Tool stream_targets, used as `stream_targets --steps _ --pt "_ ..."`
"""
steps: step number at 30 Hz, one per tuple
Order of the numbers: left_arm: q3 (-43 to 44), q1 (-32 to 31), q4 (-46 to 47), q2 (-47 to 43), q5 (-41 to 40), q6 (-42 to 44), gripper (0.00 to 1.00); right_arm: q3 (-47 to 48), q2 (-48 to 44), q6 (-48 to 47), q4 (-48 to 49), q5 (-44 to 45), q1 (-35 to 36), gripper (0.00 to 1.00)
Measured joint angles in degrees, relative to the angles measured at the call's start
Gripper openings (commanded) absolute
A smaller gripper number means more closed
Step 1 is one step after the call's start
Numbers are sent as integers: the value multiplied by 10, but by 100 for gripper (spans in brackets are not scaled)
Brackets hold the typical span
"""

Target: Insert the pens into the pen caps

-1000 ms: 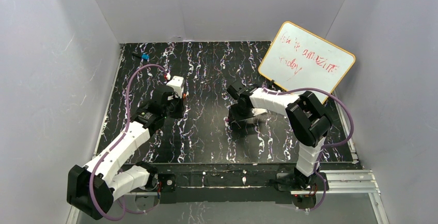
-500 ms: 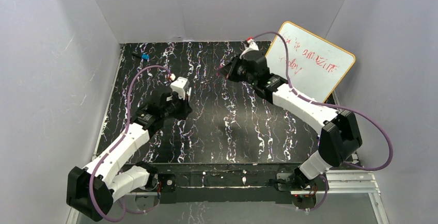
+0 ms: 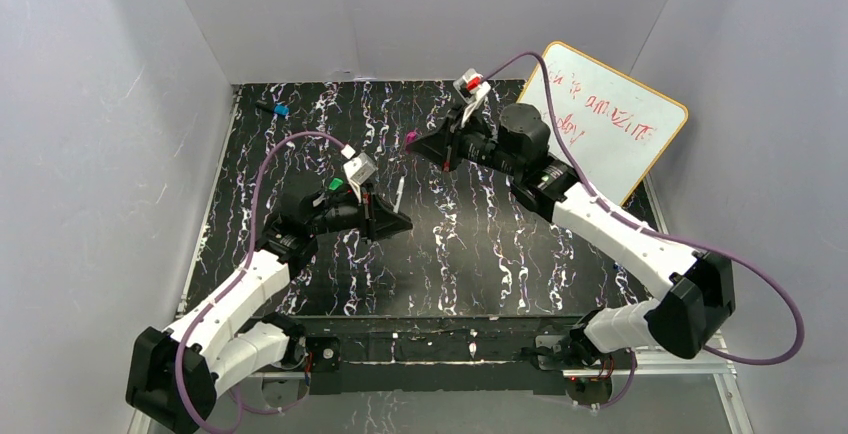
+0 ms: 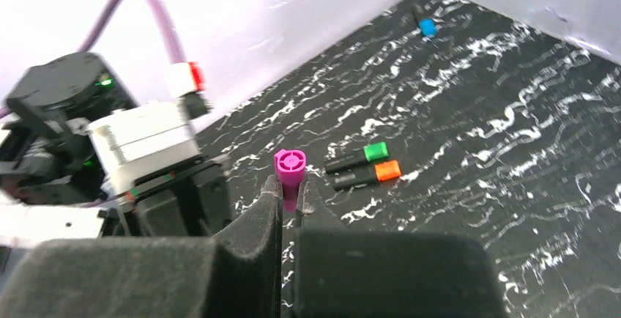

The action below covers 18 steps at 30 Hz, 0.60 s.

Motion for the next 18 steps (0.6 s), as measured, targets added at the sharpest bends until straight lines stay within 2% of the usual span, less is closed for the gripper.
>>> stream_targets --steps 6,13,18 --pt "-6 0 37 2 34 -26 0 -13 -23 -19 25 -22 24 1" --pt "-10 0 60 0 36 -38 0 -14 -26 -43 26 -19 67 1" --pt "-26 0 72 -16 31 -45 0 -14 -26 -49 26 -19 73 1"
